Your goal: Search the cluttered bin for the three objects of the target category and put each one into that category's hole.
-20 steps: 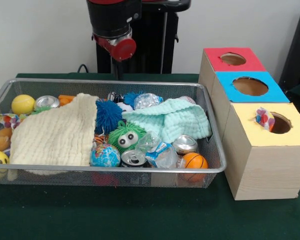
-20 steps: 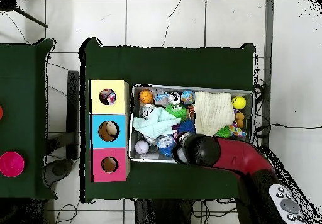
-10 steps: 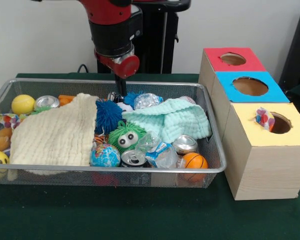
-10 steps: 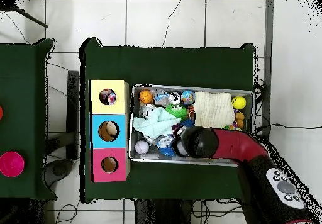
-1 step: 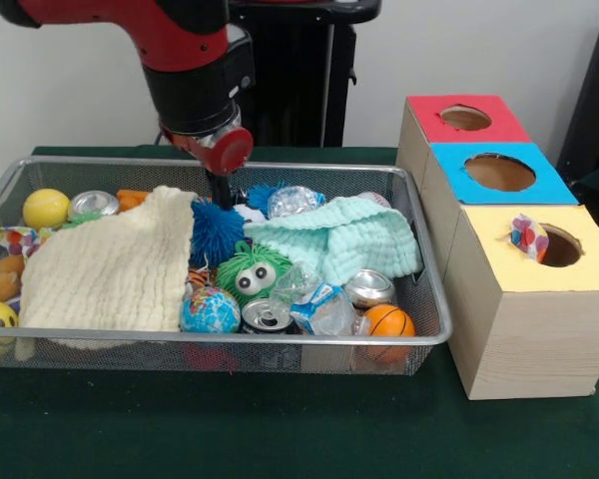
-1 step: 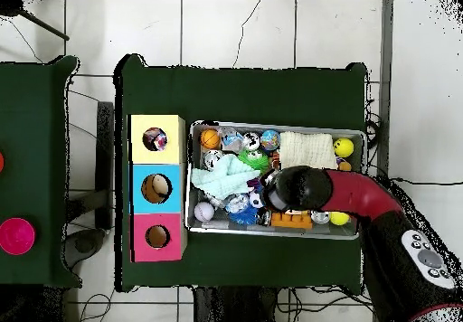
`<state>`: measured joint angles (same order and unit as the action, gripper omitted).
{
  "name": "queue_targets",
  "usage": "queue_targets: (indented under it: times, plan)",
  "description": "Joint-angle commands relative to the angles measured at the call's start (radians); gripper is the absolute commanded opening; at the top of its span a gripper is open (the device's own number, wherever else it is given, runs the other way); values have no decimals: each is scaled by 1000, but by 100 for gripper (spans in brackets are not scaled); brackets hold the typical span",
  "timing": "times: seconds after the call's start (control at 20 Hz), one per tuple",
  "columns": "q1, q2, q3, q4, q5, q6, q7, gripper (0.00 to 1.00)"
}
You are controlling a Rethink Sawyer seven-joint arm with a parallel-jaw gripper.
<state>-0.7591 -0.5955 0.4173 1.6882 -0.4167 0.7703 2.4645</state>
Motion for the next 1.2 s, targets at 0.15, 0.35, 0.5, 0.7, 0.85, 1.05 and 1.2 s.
queue_targets:
  times: [0.15,0.35,0.5,0.7,0.85,1.05,1.2]
  plan:
    - [-71,-20,113,-108,-42,179,-398,0]
    - [-81,-15,104,-88,-63,137,-391,0]
    - [-85,-3,89,-76,-83,123,-395,0]
    - [-75,-18,82,-28,-139,38,-370,100]
    - [-82,0,89,-34,-155,17,-379,100]
    - [-78,4,91,-6,-179,-16,-348,100]
    - [-77,-1,90,9,-201,-48,-327,100]
